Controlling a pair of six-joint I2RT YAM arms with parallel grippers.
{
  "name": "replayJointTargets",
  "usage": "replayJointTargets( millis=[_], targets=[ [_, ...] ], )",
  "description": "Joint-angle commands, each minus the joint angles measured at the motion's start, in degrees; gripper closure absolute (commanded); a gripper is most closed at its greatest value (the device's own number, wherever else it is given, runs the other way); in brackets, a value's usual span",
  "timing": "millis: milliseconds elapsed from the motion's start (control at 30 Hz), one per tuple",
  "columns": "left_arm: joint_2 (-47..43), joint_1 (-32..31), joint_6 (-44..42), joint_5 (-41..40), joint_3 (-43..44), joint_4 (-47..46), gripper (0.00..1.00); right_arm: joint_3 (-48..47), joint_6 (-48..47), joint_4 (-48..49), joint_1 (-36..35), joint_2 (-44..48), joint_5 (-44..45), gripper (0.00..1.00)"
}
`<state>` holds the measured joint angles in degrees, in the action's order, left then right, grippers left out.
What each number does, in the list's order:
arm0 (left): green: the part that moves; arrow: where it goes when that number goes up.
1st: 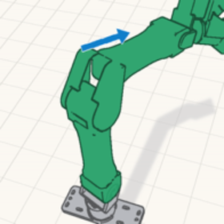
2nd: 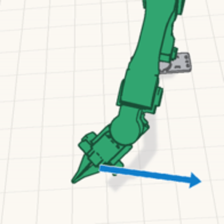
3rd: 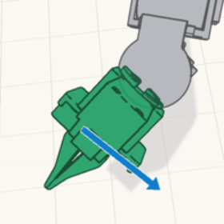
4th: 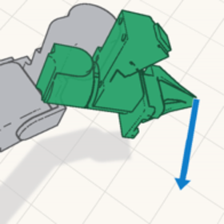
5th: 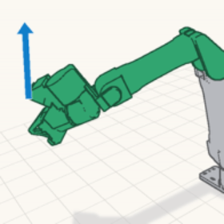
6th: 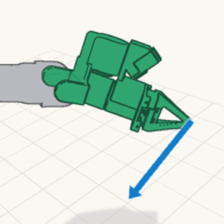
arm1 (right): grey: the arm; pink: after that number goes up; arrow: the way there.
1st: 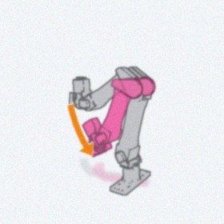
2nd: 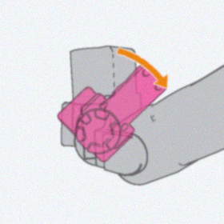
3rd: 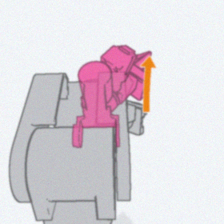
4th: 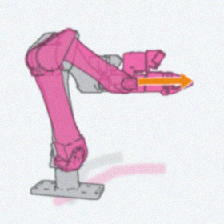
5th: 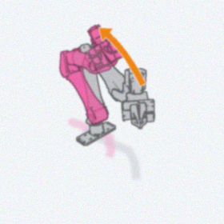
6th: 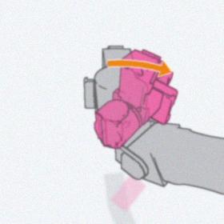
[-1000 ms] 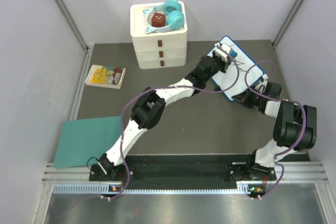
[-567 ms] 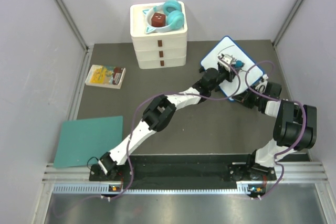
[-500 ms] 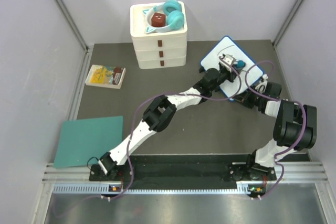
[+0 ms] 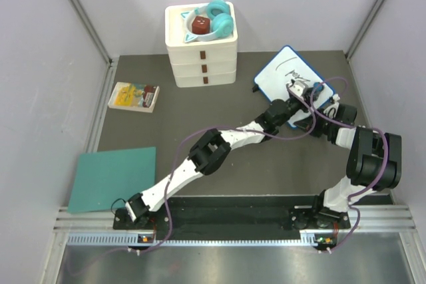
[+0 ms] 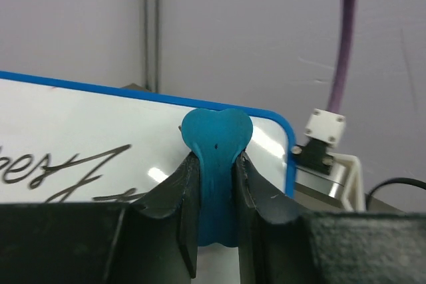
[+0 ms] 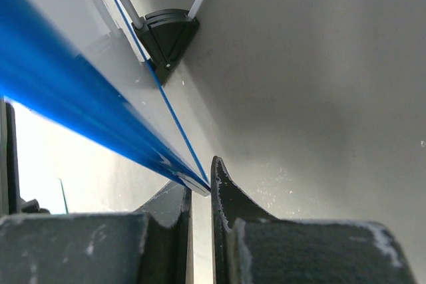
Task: Erase the whiteboard
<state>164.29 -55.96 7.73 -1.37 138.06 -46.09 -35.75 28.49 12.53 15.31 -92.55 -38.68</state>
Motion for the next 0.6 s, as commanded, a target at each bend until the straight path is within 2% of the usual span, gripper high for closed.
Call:
replayJointTargets(
  millis=[0,267,400,567],
  targets=[
    [1.30,3.22,-0.17,-10.65,2.30,-5.24,1.00,1.21,-4.41,-11.74,-1.78,-2.19,0.62,1.00],
    [2.88,8.33,9.58,-13.23,4.14,-7.44,1.00,1.21,-4.41,-11.74,-1.78,-2.19,0.62,1.00],
    [4.20,8.07,13.27,-7.87,6.96,-9.02,1.00,1.21,-4.41,-11.74,-1.78,-2.19,0.53,1.00],
    [3.41,5.96,13.19,-1.64,6.35,-11.31,1.00,1.21,-4.41,-11.74,-1.78,-2.19,0.53,1.00]
  ],
)
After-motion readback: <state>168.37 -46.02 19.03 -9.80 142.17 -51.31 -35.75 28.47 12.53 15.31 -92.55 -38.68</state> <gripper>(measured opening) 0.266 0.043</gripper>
